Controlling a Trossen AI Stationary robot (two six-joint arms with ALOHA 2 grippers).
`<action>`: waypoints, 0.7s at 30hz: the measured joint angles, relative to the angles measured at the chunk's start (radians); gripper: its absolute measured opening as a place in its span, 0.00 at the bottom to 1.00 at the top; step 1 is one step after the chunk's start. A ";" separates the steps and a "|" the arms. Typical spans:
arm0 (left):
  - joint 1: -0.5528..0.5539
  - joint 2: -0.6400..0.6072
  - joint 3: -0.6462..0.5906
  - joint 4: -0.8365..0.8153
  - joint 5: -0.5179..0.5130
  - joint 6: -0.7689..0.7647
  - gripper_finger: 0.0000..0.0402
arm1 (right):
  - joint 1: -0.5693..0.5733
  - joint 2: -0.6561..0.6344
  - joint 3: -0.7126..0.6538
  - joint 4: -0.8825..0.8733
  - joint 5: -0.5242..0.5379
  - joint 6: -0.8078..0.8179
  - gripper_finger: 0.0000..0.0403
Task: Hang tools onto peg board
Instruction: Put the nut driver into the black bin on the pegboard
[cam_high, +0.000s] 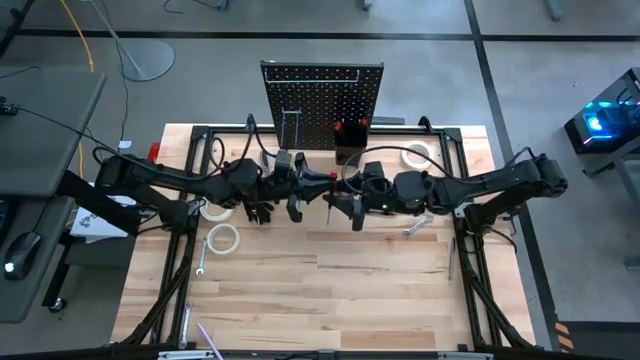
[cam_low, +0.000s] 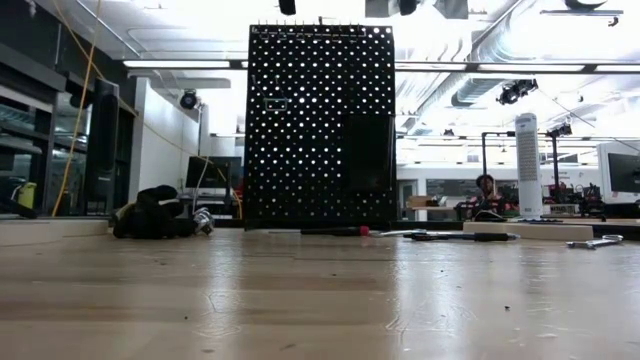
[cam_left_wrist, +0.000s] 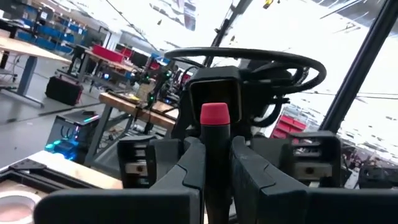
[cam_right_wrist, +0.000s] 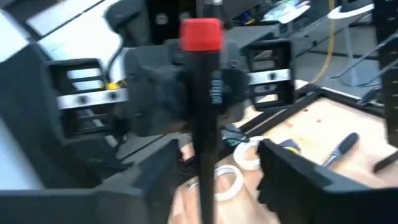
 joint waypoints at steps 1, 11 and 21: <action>0.002 0.000 0.000 0.002 -0.001 0.000 0.08 | 0.000 0.004 0.000 0.003 0.012 -0.001 0.42; 0.030 -0.009 0.001 -0.041 -0.018 -0.001 0.15 | 0.007 -0.018 0.000 -0.047 0.032 -0.007 0.04; 0.061 -0.129 0.001 -0.445 0.072 -0.053 0.46 | 0.037 -0.186 -0.001 -0.427 0.271 0.020 0.04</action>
